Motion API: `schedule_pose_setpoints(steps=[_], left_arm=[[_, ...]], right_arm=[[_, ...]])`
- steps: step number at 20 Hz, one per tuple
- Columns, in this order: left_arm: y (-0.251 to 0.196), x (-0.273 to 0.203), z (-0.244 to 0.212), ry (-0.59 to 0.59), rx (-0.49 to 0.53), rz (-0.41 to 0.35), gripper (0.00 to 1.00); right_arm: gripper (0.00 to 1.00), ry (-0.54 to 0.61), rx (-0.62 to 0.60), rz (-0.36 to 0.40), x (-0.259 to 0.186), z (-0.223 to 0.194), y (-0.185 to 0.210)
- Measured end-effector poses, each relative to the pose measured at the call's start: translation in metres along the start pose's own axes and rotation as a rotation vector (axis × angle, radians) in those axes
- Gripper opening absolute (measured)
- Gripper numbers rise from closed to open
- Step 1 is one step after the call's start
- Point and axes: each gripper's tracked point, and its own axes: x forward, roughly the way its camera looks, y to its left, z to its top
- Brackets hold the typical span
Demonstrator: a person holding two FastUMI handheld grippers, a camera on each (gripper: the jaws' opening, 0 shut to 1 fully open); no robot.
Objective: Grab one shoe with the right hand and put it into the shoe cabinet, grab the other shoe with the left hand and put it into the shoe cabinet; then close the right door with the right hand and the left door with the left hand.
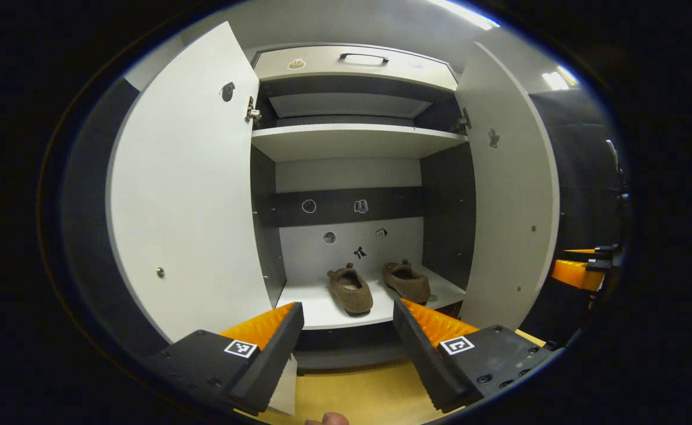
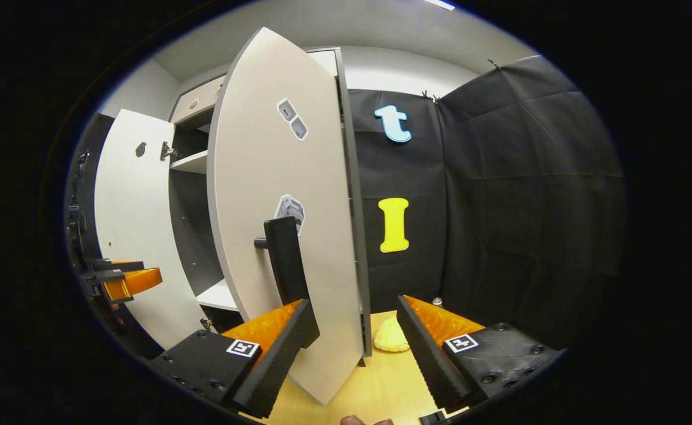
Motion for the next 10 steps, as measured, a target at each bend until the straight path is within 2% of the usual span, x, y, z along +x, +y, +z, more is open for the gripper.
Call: schedule_pose_setpoints(steps=[1, 10], left_arm=[[0.004, -0.007, -0.001, -0.002, -0.002, 0.005, 0.96], [0.04, -0.053, -0.011, 0.009, -0.012, 0.027, 0.97]], right_arm=[[1.0, -0.002, -0.002, 0.001, 0.004, 0.0, 0.007], [0.98, 0.009, 0.012, 0.045, 0.04, -0.009, 0.077]])
